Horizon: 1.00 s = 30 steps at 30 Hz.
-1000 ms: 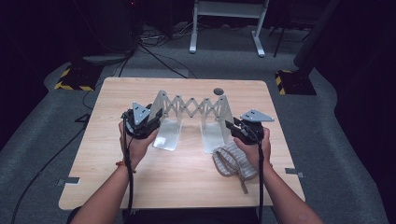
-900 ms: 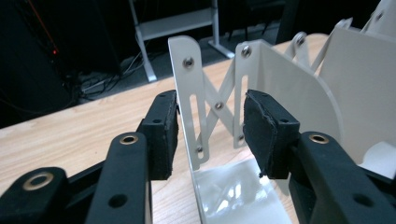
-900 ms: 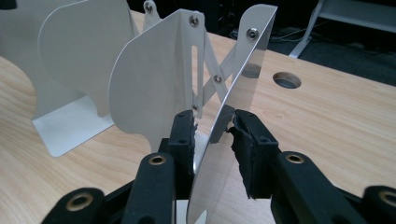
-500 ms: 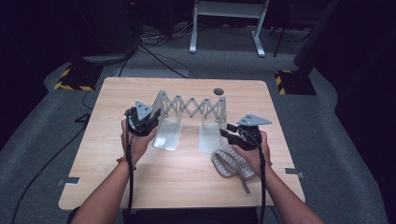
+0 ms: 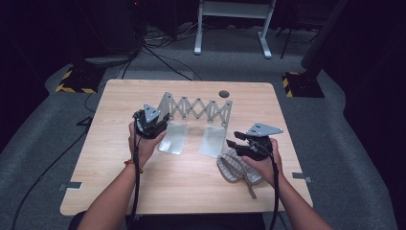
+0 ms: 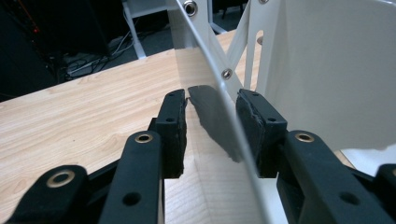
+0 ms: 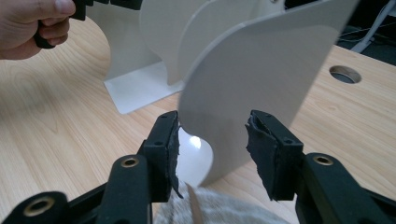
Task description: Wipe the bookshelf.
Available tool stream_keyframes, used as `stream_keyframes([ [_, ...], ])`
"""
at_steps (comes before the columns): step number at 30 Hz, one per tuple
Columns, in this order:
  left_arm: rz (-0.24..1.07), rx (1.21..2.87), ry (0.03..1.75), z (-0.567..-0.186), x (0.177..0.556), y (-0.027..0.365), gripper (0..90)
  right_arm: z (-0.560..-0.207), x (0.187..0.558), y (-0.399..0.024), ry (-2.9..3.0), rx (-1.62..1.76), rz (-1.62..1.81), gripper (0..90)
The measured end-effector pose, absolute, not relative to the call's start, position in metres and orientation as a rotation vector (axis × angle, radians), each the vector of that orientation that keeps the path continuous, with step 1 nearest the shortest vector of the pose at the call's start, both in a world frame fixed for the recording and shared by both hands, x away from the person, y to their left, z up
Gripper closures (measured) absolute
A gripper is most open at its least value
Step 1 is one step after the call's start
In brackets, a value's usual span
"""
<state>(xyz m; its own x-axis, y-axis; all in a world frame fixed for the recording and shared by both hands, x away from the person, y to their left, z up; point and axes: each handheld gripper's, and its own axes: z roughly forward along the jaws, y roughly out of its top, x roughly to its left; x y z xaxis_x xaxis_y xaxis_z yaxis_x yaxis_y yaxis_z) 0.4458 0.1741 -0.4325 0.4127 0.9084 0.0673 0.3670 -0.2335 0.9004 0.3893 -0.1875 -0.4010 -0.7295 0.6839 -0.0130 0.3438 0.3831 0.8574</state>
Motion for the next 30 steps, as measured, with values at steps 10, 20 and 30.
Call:
stream_keyframes([
  [10, 0.804, 1.765, 1.123, -0.434, 0.451, 0.187, 87.9, -0.409, 0.388, -0.228, 2.309, 0.933, 1.193, 49.8],
  [20, 0.748, 1.839, 1.011, -0.432, 0.449, 0.209, 87.8, -0.454, 0.377, -0.231, 2.498, 0.930, 1.072, 38.1],
  [30, 0.778, 1.774, 0.959, -0.416, 0.422, 0.205, 59.4, -0.480, 0.382, -0.230, 2.522, 0.955, 0.952, 33.3],
])
